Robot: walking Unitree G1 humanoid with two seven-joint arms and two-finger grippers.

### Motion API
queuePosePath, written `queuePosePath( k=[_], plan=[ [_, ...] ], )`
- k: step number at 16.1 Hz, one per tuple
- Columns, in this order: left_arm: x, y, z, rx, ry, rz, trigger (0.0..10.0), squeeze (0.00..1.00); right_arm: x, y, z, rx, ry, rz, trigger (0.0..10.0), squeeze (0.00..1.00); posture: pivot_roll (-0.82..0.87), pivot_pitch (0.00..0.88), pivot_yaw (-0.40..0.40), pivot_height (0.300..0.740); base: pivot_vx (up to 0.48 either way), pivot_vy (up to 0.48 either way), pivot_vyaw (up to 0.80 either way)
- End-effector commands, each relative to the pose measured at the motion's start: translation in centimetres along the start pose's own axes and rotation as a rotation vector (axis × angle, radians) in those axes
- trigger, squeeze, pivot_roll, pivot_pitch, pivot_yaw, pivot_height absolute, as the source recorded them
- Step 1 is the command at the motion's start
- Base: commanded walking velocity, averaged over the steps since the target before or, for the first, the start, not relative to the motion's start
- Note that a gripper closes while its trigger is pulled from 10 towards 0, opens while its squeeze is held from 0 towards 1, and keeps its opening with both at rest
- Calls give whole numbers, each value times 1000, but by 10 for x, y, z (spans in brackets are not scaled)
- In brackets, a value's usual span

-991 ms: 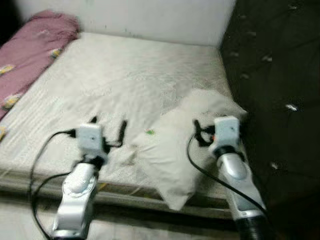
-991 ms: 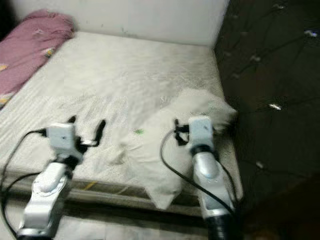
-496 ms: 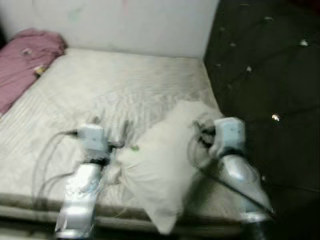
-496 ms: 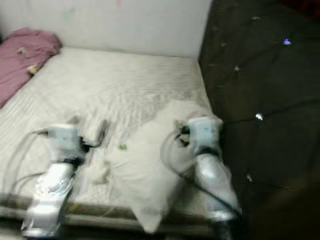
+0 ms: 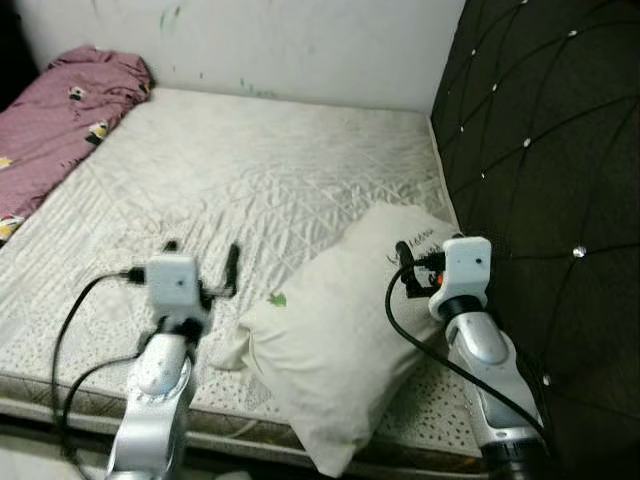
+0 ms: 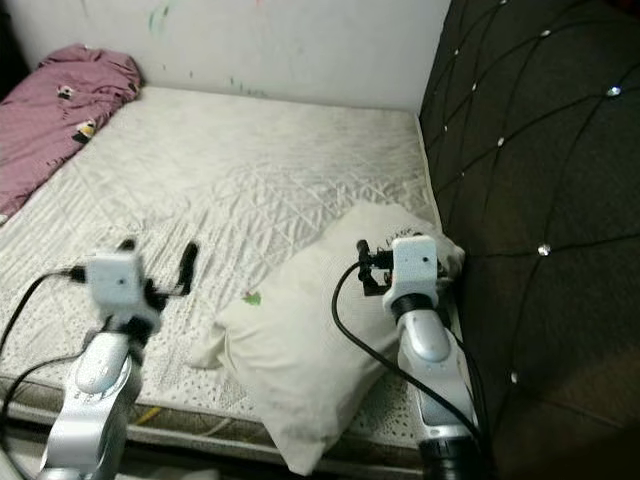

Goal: Clean up the room

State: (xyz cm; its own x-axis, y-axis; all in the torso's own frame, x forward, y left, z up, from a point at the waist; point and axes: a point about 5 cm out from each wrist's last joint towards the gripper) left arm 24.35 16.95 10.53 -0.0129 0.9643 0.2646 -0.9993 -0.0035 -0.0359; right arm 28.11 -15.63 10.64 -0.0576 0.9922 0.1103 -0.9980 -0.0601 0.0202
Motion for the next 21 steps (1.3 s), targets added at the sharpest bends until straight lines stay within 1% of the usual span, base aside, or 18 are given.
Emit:
queuePosePath(
  k=[1,2,3,5,9,15,16,18,21],
  plan=[
    [5,1,2,-7,-23,28,10000,0,-1,1,6,-16,-10,-6,10000,0,-2,0,-30,740,0,0,0],
    [5,4,0,11,-28,5,10000,0,0,2,6,-16,-13,1,10000,0,1,0,-30,740,0,0,0],
    [3,5,0,14,-14,-3,10000,0,2,2,4,-9,-16,10,10000,0,4,0,-31,736,0,0,0],
    [3,3,0,12,-14,-3,10000,0,2,0,4,-8,-21,13,10000,0,4,0,-30,716,0,0,0],
    [0,2,1,7,-8,-8,10000,0,3,1,4,-9,-23,15,10000,0,1,0,-29,661,0,0,0],
    [0,-4,2,8,-9,-9,10000,0,3,-1,5,-6,-26,22,10000,0,3,0,-35,595,0,0,0],
    [1,-6,3,2,-23,7,10000,0,3,-2,4,-2,-21,22,10000,0,3,0,-36,595,0,0,0],
    [4,-8,3,11,-25,32,10000,0,3,-3,4,1,-20,25,10000,0,4,0,-36,595,0,0,0],
    [3,-8,2,21,-3,14,10000,0,5,-3,3,9,-15,37,10000,0,4,0,-39,595,0,0,0]
  ],
)
Point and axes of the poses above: a point about 5 cm out from each wrist's last joint towards the gripper, its own y axis pointing back from the gripper into the wrist, its own z axis along the axis of the wrist's last joint, x = y × z, and after that the axes turned 11 degrees about -y, right-handed
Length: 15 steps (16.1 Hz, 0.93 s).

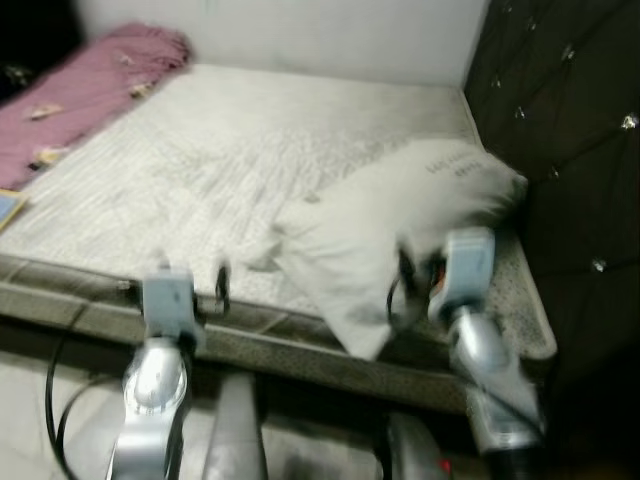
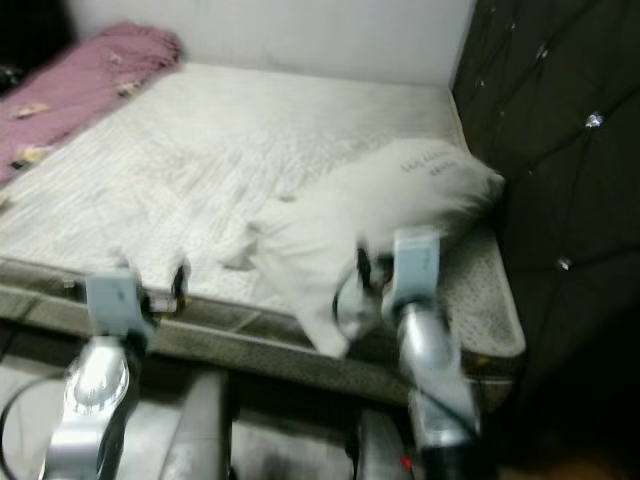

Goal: Clean up the room

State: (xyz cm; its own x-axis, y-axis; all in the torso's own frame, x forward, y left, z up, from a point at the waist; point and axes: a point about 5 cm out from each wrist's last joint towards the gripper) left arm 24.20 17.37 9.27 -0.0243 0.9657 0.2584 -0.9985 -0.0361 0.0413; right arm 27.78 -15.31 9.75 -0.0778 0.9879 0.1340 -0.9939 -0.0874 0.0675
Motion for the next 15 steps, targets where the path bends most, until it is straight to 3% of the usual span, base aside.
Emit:
queuePosePath(
  k=[1,6,15],
  plan=[
    [0,-8,15,-59,19,-7,10000,0,3,-6,12,-38,16,20,10000,0,4,0,-43,595,0,0,0],
    [-1,-7,18,-73,41,-34,10000,0,4,-7,12,-33,27,29,10000,0,3,0,-49,595,0,0,0],
    [-2,-6,21,-84,48,-56,10000,0,7,-6,12,-18,42,50,10000,0,10,15,-53,595,347,0,0]
  ],
)
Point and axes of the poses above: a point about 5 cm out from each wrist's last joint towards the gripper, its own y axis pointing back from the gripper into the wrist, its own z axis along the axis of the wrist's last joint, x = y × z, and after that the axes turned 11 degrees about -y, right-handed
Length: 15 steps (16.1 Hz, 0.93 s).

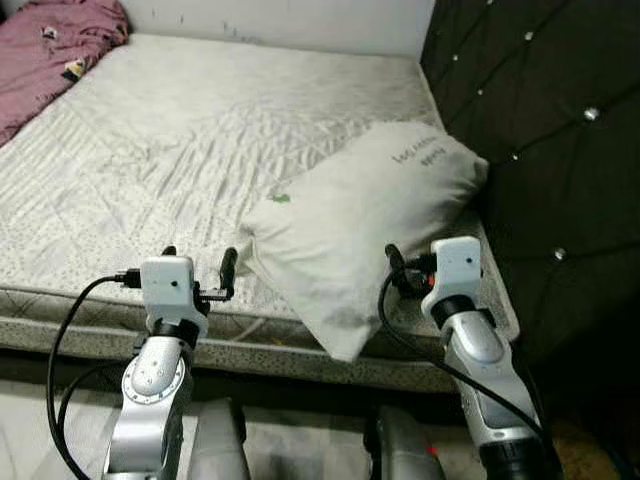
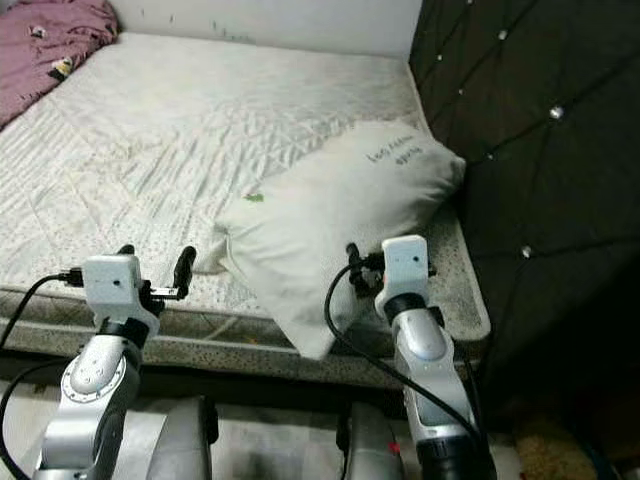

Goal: Clean up the room

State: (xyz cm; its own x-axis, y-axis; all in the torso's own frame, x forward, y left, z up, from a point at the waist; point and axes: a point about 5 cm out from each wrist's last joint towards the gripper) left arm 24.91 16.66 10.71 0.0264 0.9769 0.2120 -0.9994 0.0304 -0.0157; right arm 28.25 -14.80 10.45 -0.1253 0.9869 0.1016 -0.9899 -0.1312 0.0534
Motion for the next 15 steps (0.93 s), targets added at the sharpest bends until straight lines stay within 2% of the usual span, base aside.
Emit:
queuePosePath(
  k=[1,3,6,9,15],
  plan=[
    [1,-1,5,-14,1,-6,10000,0,1,-1,5,-8,8,7,10000,0,11,17,-52,595,405,0,0],
    [1,0,5,-15,-3,-3,10000,0,3,1,4,-5,15,13,10000,0,14,23,-52,595,369,0,0],
    [1,5,8,-10,-1,1,10000,0,5,9,2,16,34,31,10000,0,18,53,-60,595,0,0,0],
    [3,17,13,5,4,24,10000,0,9,22,2,50,28,59,10000,0,26,122,-72,595,0,0,0],
    [10,36,13,69,-1,37,10000,0,17,33,-7,168,17,96,10000,0,33,231,-70,595,0,0,0]
  ],
)
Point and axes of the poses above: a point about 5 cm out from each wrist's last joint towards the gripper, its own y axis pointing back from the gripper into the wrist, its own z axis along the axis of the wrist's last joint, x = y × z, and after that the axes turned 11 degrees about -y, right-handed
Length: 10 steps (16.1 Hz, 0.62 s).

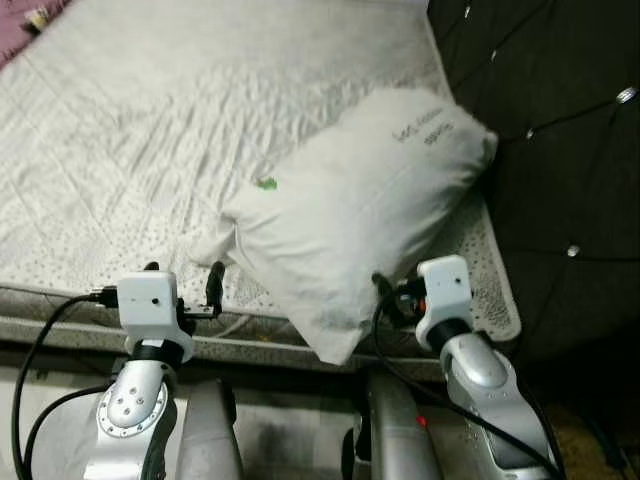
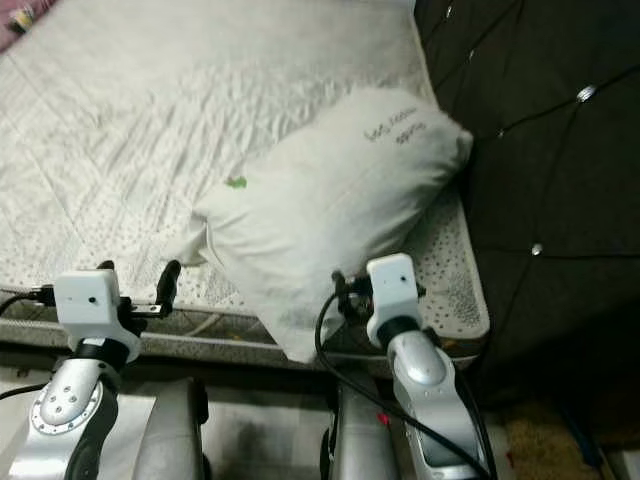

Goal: Clean up the room

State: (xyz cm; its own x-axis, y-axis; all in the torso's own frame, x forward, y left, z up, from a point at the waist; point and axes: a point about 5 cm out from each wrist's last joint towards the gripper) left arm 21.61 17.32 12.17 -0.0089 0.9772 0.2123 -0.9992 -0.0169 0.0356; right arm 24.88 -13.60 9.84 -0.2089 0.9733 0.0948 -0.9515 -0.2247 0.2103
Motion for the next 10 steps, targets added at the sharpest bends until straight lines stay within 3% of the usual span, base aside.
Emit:
queuePosePath(
  k=[1,3,10],
  plan=[
    [3,5,0,20,-2,4,10000,0,5,4,-3,48,1,39,10000,0,33,244,-68,595,0,0,0],
    [3,10,1,44,3,-1,10000,0,11,6,-10,113,-17,90,10000,0,34,263,-67,595,0,0,0],
    [3,7,3,61,-12,-17,10000,0,22,-3,-12,172,-11,187,10000,0,47,248,-49,536,0,0,0]
  ],
)
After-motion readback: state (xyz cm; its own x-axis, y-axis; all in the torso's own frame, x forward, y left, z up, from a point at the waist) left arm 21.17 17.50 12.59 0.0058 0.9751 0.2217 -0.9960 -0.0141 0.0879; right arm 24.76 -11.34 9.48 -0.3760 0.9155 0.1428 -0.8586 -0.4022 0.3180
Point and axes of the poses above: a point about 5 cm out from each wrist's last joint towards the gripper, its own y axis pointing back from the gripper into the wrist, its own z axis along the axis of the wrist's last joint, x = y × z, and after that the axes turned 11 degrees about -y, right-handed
